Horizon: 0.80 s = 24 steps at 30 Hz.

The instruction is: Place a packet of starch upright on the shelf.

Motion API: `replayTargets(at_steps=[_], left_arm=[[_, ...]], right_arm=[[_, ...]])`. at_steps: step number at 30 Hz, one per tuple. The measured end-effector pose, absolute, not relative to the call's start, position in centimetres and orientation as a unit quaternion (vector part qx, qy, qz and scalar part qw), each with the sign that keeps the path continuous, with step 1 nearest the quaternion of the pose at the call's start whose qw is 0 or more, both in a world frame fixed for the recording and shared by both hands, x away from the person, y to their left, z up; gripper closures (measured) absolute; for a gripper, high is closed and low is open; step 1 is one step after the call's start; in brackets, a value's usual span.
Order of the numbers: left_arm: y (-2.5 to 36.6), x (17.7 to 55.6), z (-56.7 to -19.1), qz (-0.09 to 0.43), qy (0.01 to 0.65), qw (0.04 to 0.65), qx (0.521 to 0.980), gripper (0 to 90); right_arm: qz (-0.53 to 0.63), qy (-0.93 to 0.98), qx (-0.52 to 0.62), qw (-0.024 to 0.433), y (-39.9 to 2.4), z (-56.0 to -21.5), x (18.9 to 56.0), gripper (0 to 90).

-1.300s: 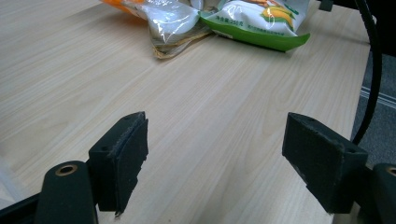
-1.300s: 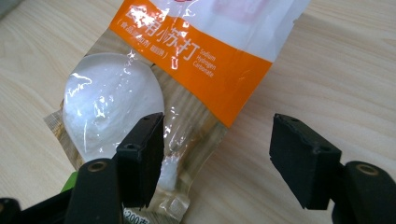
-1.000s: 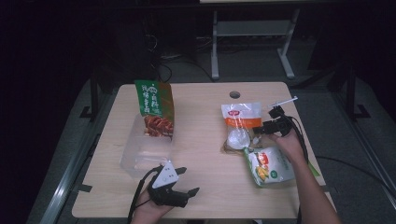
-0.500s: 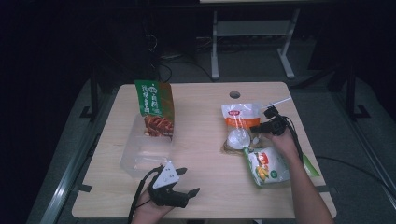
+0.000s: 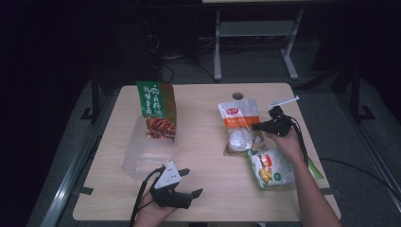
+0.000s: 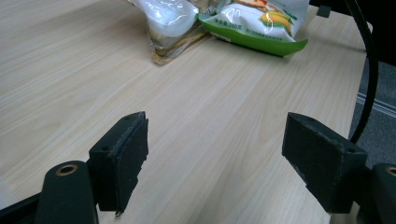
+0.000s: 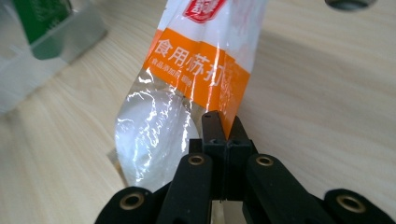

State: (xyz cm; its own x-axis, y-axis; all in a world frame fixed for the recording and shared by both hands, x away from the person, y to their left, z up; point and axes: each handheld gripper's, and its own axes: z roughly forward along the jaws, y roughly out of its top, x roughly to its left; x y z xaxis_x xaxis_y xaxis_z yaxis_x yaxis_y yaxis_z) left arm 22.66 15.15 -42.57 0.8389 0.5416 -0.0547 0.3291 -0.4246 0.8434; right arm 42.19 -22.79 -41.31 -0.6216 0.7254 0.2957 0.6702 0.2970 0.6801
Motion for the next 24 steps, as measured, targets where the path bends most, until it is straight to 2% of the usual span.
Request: replayTargets(at_steps=[8, 24], left_arm=[[14.5, 23.0, -42.0, 0.112, 0.258, 0.473, 0.835, 22.1], [13.3, 24.1, -41.4, 0.111, 0.264, 0.479, 0.830, 22.2]], right_arm=[[0.432, 0.813, 0.386, 0.052, -21.2, -38.4, 41.0, 90.0], [0.445, 0.820, 0.351, 0.076, -19.9, -35.9, 38.8, 90.0]])
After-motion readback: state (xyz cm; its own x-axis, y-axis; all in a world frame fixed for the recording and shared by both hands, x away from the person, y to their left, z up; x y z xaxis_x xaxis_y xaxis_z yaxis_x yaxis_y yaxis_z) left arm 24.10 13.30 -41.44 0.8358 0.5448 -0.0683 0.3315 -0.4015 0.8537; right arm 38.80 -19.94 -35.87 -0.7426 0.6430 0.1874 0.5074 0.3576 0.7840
